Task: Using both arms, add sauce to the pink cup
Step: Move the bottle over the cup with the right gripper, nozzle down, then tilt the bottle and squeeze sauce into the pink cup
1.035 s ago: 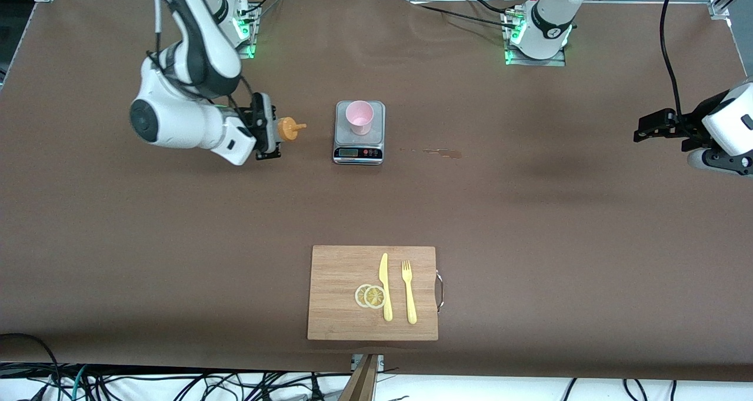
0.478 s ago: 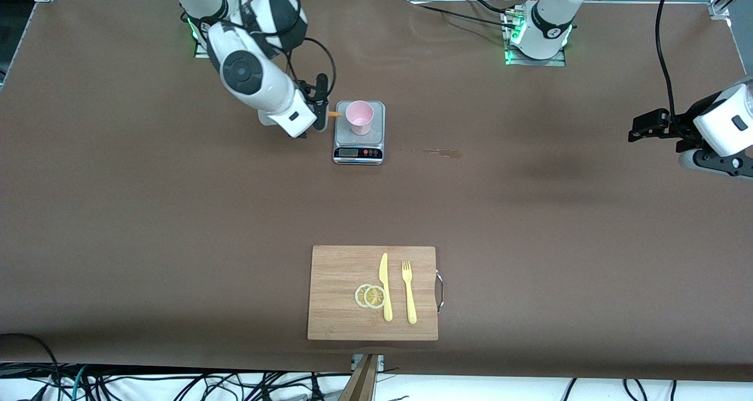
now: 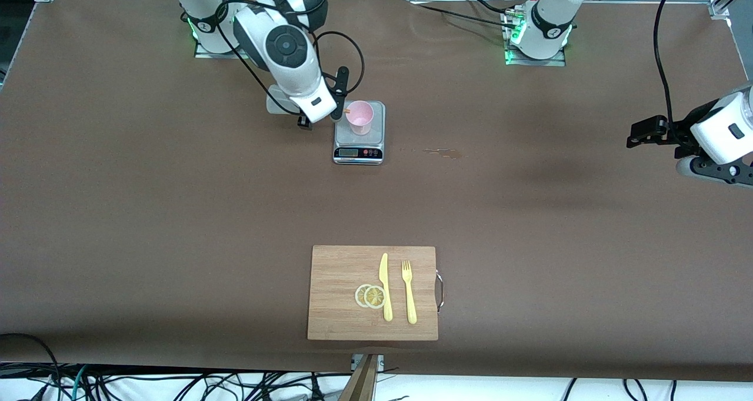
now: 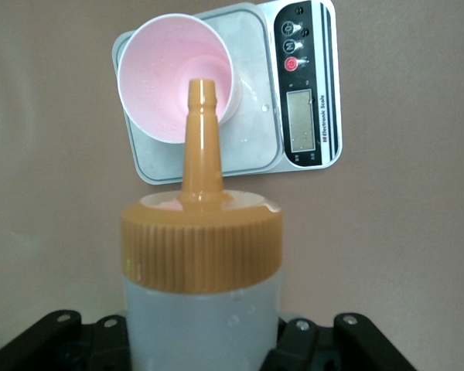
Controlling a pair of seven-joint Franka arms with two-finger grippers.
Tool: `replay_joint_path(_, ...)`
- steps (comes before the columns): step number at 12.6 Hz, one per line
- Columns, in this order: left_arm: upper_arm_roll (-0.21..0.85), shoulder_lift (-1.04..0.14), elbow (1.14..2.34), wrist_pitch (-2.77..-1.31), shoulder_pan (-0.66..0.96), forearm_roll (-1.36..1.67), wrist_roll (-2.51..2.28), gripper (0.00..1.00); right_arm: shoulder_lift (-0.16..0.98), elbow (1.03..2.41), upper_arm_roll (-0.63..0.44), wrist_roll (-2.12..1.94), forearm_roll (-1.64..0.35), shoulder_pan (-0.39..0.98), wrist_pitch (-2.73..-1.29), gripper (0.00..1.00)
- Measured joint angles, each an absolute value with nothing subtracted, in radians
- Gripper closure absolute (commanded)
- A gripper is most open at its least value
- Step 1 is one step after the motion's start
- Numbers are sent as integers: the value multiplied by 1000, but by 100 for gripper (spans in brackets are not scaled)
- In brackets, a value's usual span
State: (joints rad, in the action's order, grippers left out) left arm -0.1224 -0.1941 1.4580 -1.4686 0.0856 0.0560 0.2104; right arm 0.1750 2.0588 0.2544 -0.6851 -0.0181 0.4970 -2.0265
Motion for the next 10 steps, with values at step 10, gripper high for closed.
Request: replay_joint_path(10, -122, -203, 1433, -1469, 85, 56, 211, 0, 213, 2067, 269, -547, 157, 574, -2024, 73)
